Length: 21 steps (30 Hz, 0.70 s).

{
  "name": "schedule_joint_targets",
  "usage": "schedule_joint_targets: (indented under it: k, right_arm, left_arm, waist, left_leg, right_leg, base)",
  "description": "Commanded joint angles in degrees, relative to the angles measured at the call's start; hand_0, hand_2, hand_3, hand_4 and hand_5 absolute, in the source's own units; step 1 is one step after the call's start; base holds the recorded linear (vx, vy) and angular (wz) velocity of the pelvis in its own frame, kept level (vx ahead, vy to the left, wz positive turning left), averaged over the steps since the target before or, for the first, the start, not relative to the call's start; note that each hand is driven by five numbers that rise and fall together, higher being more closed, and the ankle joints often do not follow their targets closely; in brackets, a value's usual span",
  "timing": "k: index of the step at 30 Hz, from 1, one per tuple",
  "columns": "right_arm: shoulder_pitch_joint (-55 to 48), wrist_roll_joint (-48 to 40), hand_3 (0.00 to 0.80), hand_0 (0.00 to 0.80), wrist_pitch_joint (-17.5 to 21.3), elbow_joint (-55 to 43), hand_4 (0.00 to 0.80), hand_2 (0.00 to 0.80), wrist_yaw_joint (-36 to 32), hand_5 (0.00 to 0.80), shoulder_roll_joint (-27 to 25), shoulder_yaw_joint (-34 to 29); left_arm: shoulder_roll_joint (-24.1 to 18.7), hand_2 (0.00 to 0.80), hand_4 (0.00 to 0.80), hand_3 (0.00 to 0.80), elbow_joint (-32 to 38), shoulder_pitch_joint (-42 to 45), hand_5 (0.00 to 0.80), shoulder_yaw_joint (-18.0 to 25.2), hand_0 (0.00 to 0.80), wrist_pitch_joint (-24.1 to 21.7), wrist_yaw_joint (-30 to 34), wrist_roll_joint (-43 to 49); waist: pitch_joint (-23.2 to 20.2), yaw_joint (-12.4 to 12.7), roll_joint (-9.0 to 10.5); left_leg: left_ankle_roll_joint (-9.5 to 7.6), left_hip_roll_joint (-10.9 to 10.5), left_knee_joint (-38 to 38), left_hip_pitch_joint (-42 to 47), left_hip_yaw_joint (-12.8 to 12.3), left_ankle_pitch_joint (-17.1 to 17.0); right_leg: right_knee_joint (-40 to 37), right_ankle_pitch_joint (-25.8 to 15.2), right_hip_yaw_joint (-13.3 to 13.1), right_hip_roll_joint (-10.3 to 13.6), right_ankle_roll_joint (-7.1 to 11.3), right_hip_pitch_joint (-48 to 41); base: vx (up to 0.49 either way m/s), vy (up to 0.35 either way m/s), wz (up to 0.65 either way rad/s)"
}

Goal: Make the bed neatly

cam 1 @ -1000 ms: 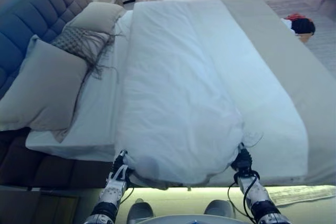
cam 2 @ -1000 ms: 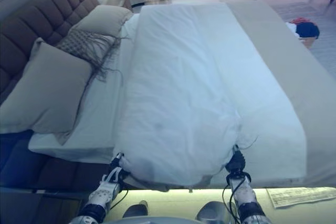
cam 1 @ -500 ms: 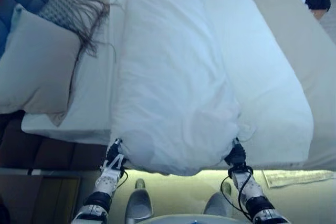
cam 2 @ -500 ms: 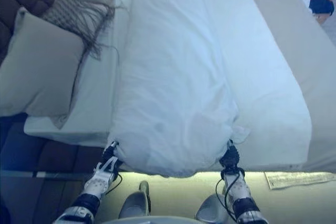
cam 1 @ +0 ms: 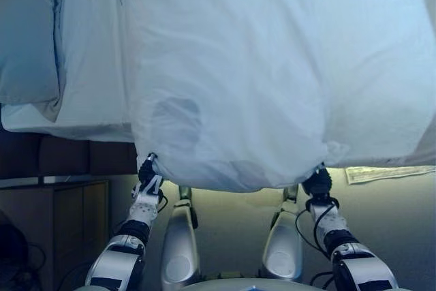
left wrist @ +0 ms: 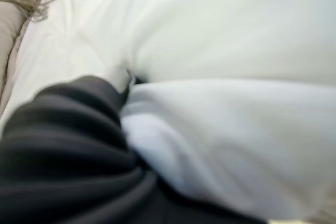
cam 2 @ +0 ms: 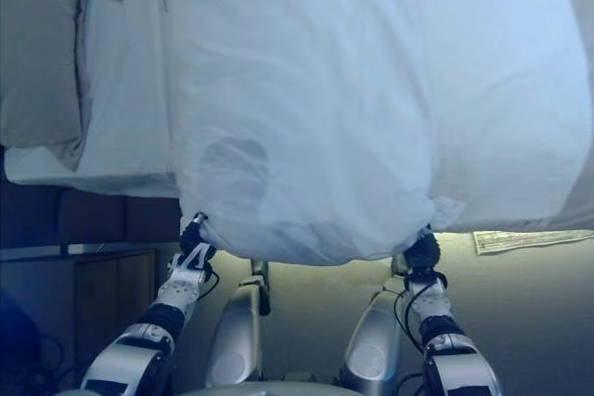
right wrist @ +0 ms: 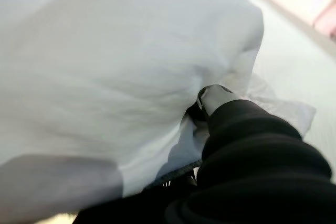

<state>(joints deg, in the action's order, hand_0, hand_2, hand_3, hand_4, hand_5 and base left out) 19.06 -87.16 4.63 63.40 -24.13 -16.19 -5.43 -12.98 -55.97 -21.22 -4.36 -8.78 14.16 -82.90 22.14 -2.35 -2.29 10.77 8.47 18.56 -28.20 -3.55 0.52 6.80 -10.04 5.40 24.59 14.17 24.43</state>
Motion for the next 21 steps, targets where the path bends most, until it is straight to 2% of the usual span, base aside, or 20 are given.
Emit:
schedule_joint_targets:
  k: [1,6,9,12,15,18,21]
  right_arm:
    - [-2.1,1.0,0.8,0.8,-3.6,5.0,0.8,0.8,-2.2,0.8,-6.8,-4.0]
    - [-4.1,0.3,0.8,0.8,-6.0,9.0,0.8,0.8,-1.3,0.8,-10.8,-9.0]
    - [-5.7,-0.4,0.8,0.8,-7.4,10.5,0.8,0.8,-1.0,0.8,-13.2,-11.0]
    - [-5.8,0.1,0.8,0.8,-7.4,11.1,0.8,0.8,-1.5,0.8,-14.9,-11.2]
    - [-5.6,0.8,0.8,0.8,-6.8,9.4,0.8,0.8,-4.2,0.8,-15.0,-11.4]
    - [-4.6,-0.7,0.8,0.8,-6.4,8.6,0.8,0.8,-6.5,0.8,-14.6,-11.0]
    - [-1.5,-4.1,0.8,0.8,-6.0,7.5,0.8,0.8,-4.4,0.8,-14.2,-10.1]
  left_arm:
    - [-1.6,0.8,0.8,0.8,-2.3,-5.3,0.8,4.7,0.8,-4.0,3.4,0.1]
    - [-3.3,0.8,0.8,0.8,-6.1,-6.8,0.8,6.1,0.8,-4.9,1.5,2.5]
    - [-6.4,0.8,0.8,0.8,-8.0,-8.1,0.8,8.0,0.8,-4.7,0.1,1.9]
    - [-9.2,0.8,0.8,0.8,-8.6,-8.5,0.8,8.8,0.8,-4.8,-0.7,2.6]
    - [-11.4,0.8,0.8,0.8,-5.9,-8.2,0.8,9.8,0.8,-5.1,-0.5,3.2]
    - [-11.9,0.8,0.8,0.8,-3.5,-8.3,0.8,9.8,0.8,-5.7,0.3,4.0]
    - [-12.0,0.8,0.8,0.8,-2.6,-9.7,0.8,9.3,0.8,-4.9,0.0,4.9]
  waist:
    - [2.3,-2.2,-2.21]
    - [4.6,-3.1,-1.65]
    - [5.6,-3.5,-1.0]
    - [6.4,-3.8,-1.23]
    - [7.2,-3.7,-1.81]
    - [7.6,-3.1,-2.4]
    - [7.6,-2.0,-2.98]
  left_leg:
    - [-1.66,-2.2,-5.1,-1.1,-3.2,-6.3]
    - [-1.56,-2.2,-3.6,-4.0,-3.6,-5.8]
    - [-1.42,-1.7,-2.7,-5.4,-4.1,-5.6]
    - [-1.47,-1.3,-2.0,-6.2,-4.7,-5.3]
    - [-1.96,-1.9,-2.4,-6.4,-5.1,-5.4]
    - [-2.28,-2.7,-2.0,-7.5,-4.3,-5.6]
    - [-2.36,-3.0,-1.4,-10.1,-3.1,-5.9]
  right_leg:
    - [2.7,-0.5,-1.8,-2.2,0.02,4.0]
    - [2.9,-1.1,-3.0,-1.5,-0.05,6.3]
    - [2.6,-1.3,-2.7,-1.6,-0.11,7.0]
    - [2.5,-1.1,-2.7,-1.7,-0.24,7.5]
    - [2.2,-1.3,-2.8,-1.7,-0.49,7.9]
    - [2.3,-1.8,-3.0,-1.2,-0.9,8.9]
    - [3.0,-1.7,-2.9,-0.8,-1.11,11.2]
  base:
    - [-0.137,0.147,-0.15]
    - [-0.09,0.081,-0.01]
    - [-0.073,0.043,0.03]
    - [-0.015,0.068,0.0]
    - [-0.022,0.091,-0.01]
    - [-0.025,0.026,0.0]
    - [-0.042,-0.037,0.0]
